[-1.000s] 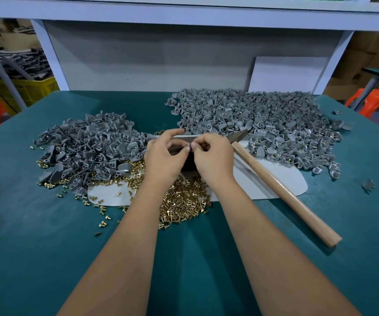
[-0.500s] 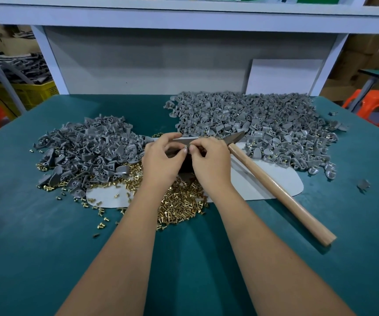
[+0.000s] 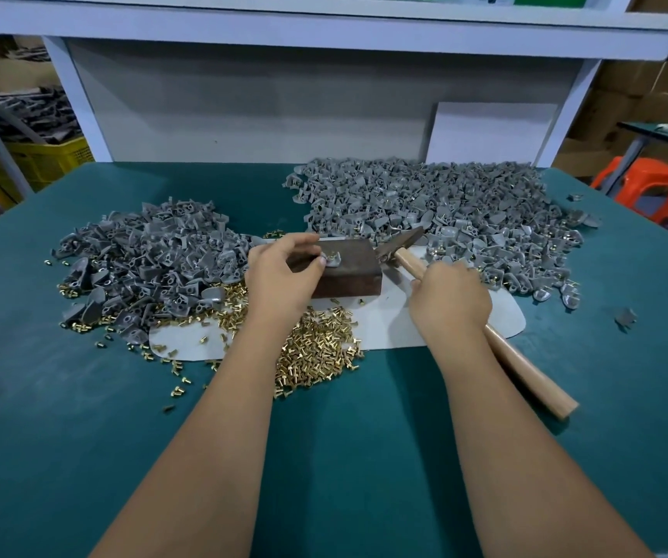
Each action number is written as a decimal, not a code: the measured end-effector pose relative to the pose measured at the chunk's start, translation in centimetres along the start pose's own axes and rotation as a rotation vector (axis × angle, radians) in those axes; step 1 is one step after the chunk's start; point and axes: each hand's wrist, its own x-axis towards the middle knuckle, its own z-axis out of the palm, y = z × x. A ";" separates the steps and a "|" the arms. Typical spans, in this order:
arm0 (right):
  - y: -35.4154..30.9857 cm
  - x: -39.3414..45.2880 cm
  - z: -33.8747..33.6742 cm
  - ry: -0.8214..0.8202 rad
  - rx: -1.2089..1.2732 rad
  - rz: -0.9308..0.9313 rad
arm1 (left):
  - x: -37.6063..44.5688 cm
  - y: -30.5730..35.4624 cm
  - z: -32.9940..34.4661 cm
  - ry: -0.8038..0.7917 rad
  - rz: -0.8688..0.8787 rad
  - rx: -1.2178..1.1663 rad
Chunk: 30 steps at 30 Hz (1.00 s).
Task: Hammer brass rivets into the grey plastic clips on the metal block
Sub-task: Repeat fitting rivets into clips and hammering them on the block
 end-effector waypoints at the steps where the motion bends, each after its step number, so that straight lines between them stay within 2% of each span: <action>1: -0.2 0.0 -0.1 0.004 0.031 0.013 | -0.1 0.1 0.0 0.013 -0.012 0.023; 5: -0.4 0.4 -1.5 0.087 0.103 0.070 | -0.6 0.5 0.1 0.053 -0.004 0.163; 8: -0.8 0.1 -3.4 0.156 0.320 0.031 | -0.7 0.8 0.2 0.060 0.006 0.241; 12: -1.8 -0.6 -6.2 -0.010 0.556 -0.118 | -0.8 1.0 0.4 0.082 -0.007 0.315; 17: -3.3 -0.6 -7.3 -0.014 0.444 -0.168 | -0.8 1.1 0.4 0.108 -0.031 0.297; 22: -3.7 -0.5 -7.9 -0.141 0.274 -0.246 | -0.8 1.2 0.4 0.095 -0.035 0.353; 26: -3.8 -0.4 -8.0 -0.009 0.355 -0.182 | -0.7 1.2 0.4 0.093 -0.065 0.295; 30: -3.6 -0.6 -7.7 -0.101 0.231 -0.210 | -0.8 1.1 0.4 0.092 -0.056 0.310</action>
